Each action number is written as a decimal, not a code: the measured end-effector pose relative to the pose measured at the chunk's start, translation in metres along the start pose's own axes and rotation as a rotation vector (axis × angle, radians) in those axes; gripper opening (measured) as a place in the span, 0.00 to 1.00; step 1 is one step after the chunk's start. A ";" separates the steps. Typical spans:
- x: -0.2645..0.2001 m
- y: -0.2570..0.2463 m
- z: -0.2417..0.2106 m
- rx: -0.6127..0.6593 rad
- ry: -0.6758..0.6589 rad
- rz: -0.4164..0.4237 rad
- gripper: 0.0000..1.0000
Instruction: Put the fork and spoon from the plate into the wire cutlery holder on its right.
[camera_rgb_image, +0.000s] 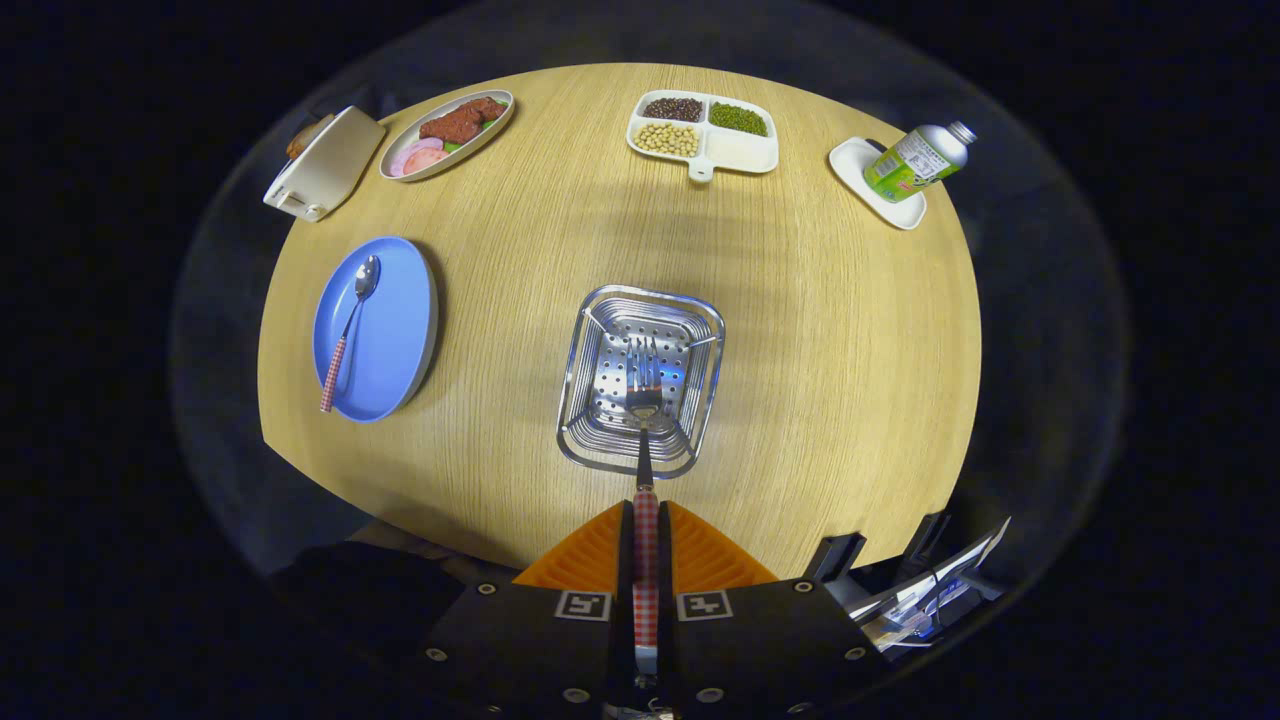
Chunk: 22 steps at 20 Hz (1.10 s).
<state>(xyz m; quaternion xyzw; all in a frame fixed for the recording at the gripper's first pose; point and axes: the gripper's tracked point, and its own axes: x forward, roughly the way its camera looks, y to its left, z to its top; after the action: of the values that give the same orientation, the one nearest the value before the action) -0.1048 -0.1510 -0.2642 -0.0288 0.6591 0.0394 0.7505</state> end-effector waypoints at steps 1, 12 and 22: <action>0.002 0.002 0.003 0.002 0.015 0.012 0.10; 0.001 0.009 0.041 0.167 -0.051 0.100 0.14; -0.048 0.034 0.083 0.289 -0.426 0.121 0.72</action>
<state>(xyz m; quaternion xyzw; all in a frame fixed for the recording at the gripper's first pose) -0.0327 -0.1099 -0.2057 0.1271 0.4855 -0.0052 0.8649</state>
